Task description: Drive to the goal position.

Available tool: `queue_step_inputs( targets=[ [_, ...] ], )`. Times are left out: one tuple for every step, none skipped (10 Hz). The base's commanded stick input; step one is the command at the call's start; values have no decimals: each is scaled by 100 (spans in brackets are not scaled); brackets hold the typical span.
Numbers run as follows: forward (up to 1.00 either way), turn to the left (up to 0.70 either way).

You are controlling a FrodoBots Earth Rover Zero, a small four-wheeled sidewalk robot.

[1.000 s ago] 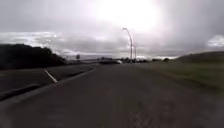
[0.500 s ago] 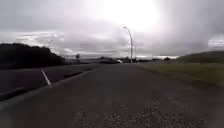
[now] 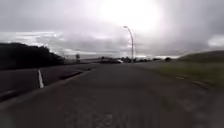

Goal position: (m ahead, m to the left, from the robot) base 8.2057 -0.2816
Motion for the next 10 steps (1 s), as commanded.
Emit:
queue_step_inputs(
  targets=[
    [100,0],
    [100,0],
    [100,0],
    [100,-40],
    [100,-40],
    [100,-40],
    [100,-36],
    [100,-17],
    [100,0],
    [100,0]
  ],
)
